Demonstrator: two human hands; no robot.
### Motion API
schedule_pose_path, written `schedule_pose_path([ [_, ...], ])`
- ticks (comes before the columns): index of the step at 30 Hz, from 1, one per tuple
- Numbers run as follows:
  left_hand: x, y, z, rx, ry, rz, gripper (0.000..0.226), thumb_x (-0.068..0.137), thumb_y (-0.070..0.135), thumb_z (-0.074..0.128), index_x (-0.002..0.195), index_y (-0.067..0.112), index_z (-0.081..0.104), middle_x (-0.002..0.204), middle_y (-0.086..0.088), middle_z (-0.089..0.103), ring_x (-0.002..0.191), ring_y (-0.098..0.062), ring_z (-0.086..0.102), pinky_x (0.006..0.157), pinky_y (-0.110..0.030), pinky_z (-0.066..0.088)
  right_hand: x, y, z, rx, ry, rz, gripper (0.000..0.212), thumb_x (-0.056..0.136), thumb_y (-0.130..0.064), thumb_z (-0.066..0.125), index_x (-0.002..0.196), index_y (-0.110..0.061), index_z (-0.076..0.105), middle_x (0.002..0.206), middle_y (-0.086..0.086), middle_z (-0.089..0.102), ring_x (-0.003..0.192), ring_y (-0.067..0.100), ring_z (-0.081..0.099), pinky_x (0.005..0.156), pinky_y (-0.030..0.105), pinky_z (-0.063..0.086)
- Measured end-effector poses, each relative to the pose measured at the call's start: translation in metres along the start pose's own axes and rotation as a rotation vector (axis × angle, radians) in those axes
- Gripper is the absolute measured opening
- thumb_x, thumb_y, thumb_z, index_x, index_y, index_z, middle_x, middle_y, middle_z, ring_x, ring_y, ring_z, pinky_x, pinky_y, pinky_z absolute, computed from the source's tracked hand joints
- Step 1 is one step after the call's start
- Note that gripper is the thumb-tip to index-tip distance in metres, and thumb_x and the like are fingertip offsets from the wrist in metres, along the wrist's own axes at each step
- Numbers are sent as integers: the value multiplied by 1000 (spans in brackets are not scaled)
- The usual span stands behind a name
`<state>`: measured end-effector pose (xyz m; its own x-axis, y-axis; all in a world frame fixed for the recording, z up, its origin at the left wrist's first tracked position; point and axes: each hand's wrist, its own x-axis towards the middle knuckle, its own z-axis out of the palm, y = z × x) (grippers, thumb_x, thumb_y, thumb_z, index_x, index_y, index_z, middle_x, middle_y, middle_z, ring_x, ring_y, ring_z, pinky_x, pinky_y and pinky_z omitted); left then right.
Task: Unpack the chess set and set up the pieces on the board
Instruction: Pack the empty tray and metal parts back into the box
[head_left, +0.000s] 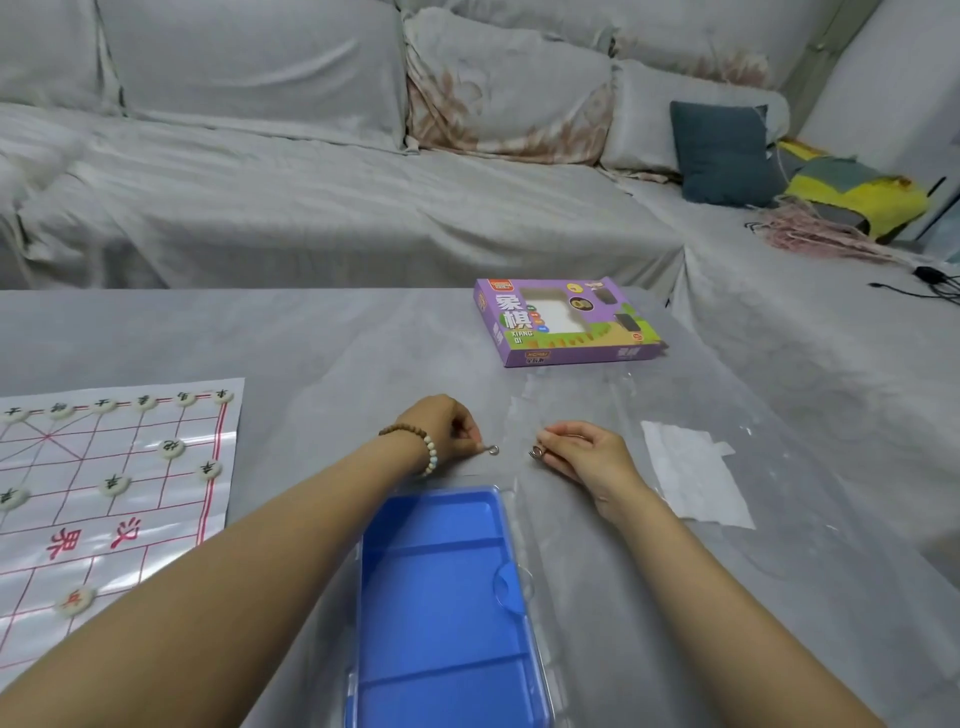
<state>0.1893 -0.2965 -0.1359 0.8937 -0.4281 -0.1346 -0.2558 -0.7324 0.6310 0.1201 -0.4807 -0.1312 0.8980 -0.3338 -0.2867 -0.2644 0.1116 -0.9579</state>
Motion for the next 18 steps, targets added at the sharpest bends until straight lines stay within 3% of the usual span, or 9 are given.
schedule_pose_path([
  [6, -7, 7, -2, 115, -26, 34, 15, 87, 21, 62, 94, 8, 67, 93, -5, 66, 89, -21, 60, 82, -26, 47, -15, -6, 7, 99, -50, 24, 10, 88, 6, 56, 93, -2, 61, 89, 11, 67, 72, 10, 67, 68, 14, 56],
  [10, -35, 7, -17, -179, 167, 43, 8, 85, 19, 65, 82, 12, 64, 77, 0, 62, 71, -12, 55, 64, -16, 43, -52, -20, 9, 126, -112, -10, 14, 88, 1, 60, 102, -2, 61, 97, 10, 70, 79, 8, 70, 72, 14, 55],
  [13, -84, 9, -29, -394, 205, 78, 7, 83, 17, 68, 83, 10, 67, 66, 2, 59, 57, -2, 52, 58, -8, 43, -95, -26, 10, 105, -154, -7, 18, 85, -6, 66, 103, -6, 64, 98, 7, 72, 86, 10, 70, 71, 14, 54],
  [18, -182, 0, -26, -576, 229, 54, 10, 80, 11, 70, 72, 17, 71, 63, 4, 67, 57, 3, 56, 60, -8, 44, -170, -16, 17, 23, -225, 54, 10, 82, -5, 69, 92, -6, 67, 77, 4, 72, 69, 8, 70, 63, 13, 54],
])
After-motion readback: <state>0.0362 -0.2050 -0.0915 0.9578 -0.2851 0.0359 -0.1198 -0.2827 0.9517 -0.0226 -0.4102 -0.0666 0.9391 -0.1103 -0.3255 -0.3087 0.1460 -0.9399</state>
